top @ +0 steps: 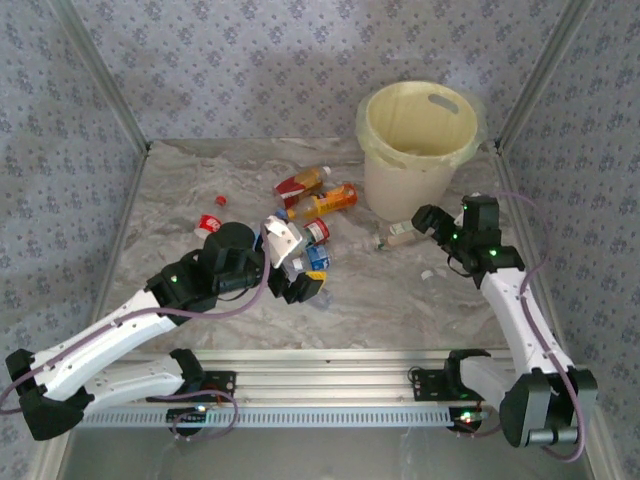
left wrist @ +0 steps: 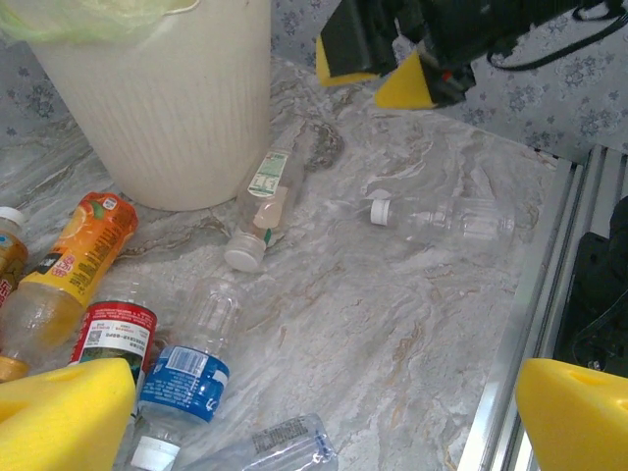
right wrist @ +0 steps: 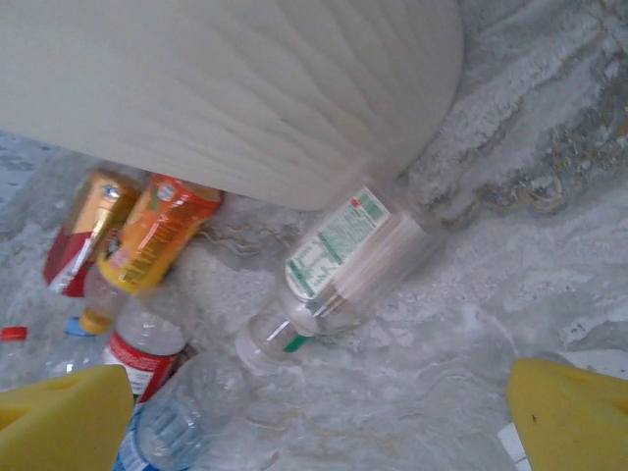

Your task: Put the plastic bottles in the bin

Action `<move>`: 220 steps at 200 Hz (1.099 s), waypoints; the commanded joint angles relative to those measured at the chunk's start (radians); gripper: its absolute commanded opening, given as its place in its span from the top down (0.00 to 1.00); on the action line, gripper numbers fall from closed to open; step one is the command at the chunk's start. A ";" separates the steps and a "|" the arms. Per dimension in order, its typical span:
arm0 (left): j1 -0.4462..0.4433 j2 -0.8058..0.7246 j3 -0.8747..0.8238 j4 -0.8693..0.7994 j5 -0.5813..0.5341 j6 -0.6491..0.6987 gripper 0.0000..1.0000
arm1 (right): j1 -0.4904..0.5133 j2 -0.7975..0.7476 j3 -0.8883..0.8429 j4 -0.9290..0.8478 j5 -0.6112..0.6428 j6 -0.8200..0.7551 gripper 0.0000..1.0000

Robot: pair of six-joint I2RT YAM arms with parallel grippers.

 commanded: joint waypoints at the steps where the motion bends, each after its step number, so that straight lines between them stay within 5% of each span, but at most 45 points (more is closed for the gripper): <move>1: -0.004 -0.014 0.031 0.027 0.010 -0.009 0.01 | -0.001 0.037 -0.052 0.160 0.022 0.107 0.00; 112: -0.006 -0.023 -0.012 0.070 0.018 -0.056 0.00 | 0.121 0.349 -0.181 0.631 0.158 0.414 0.03; 220: -0.006 -0.033 -0.032 0.073 0.011 -0.058 0.00 | 0.206 0.540 -0.151 0.736 0.296 0.539 0.06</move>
